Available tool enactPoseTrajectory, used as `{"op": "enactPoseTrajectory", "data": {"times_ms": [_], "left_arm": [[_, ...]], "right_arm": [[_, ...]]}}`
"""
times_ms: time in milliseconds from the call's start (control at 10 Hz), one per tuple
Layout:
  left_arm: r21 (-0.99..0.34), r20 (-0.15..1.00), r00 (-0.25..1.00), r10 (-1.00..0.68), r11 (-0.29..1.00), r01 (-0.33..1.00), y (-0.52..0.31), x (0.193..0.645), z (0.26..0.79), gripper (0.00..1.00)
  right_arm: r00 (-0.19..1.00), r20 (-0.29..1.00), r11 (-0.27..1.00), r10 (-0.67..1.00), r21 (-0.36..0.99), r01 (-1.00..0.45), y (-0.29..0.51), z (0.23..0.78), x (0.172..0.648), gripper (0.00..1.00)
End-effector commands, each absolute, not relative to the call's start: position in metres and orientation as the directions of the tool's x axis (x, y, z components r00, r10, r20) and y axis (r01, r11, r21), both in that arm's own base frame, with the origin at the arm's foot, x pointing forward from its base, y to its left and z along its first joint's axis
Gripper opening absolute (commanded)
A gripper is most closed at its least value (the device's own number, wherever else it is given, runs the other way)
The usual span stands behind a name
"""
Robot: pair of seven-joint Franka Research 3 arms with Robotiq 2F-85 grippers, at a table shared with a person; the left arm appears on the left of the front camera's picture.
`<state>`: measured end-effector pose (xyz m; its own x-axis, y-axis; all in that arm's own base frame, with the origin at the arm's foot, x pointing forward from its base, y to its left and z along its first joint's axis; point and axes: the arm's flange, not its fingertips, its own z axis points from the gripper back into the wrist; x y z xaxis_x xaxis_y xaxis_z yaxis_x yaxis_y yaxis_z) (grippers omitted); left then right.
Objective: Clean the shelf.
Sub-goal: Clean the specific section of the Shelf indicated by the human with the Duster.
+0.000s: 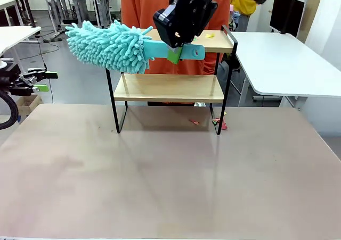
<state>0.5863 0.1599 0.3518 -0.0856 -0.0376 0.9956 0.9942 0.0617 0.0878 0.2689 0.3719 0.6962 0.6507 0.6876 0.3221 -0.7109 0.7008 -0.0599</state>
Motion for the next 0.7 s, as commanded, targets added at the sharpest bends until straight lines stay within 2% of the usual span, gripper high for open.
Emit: {"op": "enactPoseTrajectory", "data": {"times_ms": [0,300,600], "left_arm": [[0.091,0.995,-0.089,-0.039,0.061,0.994,0.160,0.586,0.354,1.00],[0.091,0.995,-0.089,-0.039,0.061,0.994,0.160,0.586,0.354,1.00],[0.091,0.995,-0.089,-0.039,0.061,0.994,0.160,0.586,0.354,1.00]], "right_arm": [[0.640,0.319,0.703,0.699,-0.140,-0.697,0.403,0.714,0.268,0.13],[0.686,0.324,0.754,0.651,-0.173,-0.634,0.448,0.749,0.289,0.13],[0.786,0.334,0.854,0.519,-0.240,-0.462,0.487,0.761,0.313,0.13]]}}
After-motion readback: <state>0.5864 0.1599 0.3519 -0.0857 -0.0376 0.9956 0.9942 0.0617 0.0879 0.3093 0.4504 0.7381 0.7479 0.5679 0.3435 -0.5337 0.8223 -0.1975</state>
